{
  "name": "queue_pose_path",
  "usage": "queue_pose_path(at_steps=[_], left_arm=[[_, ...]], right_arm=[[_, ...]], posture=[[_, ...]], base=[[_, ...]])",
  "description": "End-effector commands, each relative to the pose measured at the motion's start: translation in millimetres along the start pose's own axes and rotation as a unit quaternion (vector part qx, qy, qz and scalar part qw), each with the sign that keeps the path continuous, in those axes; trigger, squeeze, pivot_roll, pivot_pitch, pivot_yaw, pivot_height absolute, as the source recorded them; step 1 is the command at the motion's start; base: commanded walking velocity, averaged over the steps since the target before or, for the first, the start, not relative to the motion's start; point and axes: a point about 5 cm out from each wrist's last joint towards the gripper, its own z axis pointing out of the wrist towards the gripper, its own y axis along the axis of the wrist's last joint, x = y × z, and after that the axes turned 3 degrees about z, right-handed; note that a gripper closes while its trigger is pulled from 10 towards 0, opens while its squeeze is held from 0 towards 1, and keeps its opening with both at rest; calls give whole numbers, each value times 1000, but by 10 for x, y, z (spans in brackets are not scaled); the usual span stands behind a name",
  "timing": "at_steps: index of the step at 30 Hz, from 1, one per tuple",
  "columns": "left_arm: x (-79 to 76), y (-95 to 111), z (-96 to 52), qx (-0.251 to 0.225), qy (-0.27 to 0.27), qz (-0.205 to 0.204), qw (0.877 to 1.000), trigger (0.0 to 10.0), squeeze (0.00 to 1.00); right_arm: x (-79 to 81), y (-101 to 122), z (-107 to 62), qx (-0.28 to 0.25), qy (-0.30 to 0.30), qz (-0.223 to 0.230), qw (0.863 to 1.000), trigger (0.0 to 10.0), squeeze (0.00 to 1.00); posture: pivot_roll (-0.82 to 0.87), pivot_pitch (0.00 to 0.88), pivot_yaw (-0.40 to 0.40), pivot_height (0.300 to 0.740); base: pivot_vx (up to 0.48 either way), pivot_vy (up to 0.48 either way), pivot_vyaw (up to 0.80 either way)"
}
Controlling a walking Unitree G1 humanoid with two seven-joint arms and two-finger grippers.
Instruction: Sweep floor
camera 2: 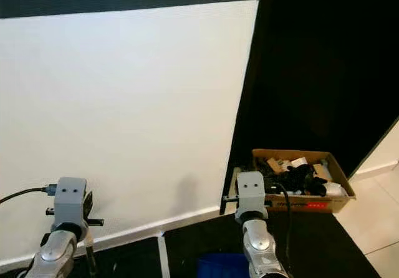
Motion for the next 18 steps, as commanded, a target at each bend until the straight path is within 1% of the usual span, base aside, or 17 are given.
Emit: queue_pose_path(at_steps=[1, 9, 18], left_arm=[[21, -4, -7, 2, 1, 12, 1000, 10000, 0], [20, -8, -6, 3, 2, 12, 1000, 10000, 0], [12, 1, -6, 1, -1, 10, 1000, 10000, 0]], right_arm=[[-33, 1, -8, -2, -4, 0, 1000, 10000, 0], [-28, -2, -9, -2, -4, 0, 1000, 10000, 0], [-22, 2, -5, -2, -4, 0, 1000, 10000, 0]], posture=[[79, 39, 62, 740], [79, 39, 62, 740], [78, 39, 62, 740]], base=[[-334, 0, 0], [-310, 0, 0], [0, 0, 0]])
